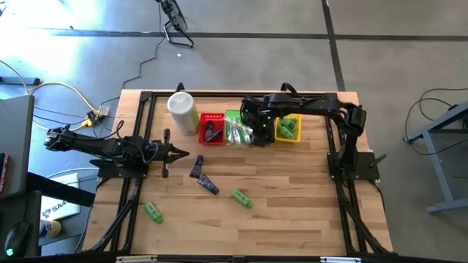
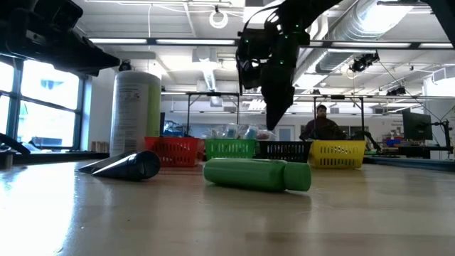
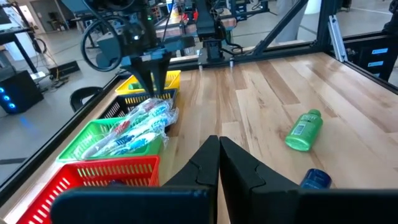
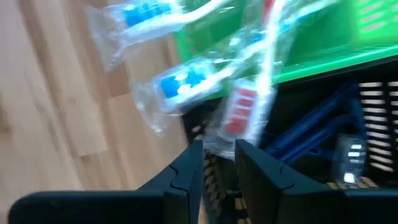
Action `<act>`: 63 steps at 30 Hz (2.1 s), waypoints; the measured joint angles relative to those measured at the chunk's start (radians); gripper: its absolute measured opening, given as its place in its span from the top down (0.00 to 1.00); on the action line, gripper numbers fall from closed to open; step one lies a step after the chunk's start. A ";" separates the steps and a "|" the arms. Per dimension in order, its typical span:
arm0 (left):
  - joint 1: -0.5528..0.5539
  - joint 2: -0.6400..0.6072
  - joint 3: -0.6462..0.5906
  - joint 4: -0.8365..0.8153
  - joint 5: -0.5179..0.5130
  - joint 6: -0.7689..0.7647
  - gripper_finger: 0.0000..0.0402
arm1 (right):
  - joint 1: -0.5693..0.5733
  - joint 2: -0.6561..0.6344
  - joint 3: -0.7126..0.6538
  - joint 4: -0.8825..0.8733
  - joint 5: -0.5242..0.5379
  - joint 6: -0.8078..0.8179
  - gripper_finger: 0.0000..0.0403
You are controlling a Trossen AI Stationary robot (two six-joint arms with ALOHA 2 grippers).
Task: Pick & Place Travel size toiletries
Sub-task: Put the red toothbrush into the green bin
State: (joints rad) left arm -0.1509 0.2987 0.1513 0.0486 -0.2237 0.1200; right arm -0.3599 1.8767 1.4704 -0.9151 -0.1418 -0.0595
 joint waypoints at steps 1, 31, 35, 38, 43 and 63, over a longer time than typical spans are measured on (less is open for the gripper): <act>0.000 0.000 0.000 0.000 0.000 0.000 0.98 | -0.001 0.000 0.000 0.003 0.009 -0.004 0.79; 0.000 0.000 0.000 -0.030 -0.001 0.005 0.98 | 0.026 0.031 -0.001 0.052 0.100 -0.105 0.49; 0.000 0.000 0.000 -0.030 -0.002 0.005 0.98 | 0.026 0.042 0.001 0.047 0.098 -0.107 0.49; 0.000 0.000 0.000 -0.030 -0.002 0.005 0.98 | 0.026 0.050 -0.001 0.041 0.131 -0.110 0.50; 0.000 0.000 0.000 -0.030 -0.002 0.005 0.98 | 0.026 0.053 0.000 0.041 0.143 -0.110 0.60; 0.000 0.000 0.000 -0.030 -0.002 0.005 0.98 | 0.053 0.019 0.000 -0.014 0.252 -0.043 0.83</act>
State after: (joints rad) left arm -0.1513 0.2989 0.1513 0.0189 -0.2256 0.1249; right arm -0.3070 1.8961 1.4700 -0.9292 0.1099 -0.1027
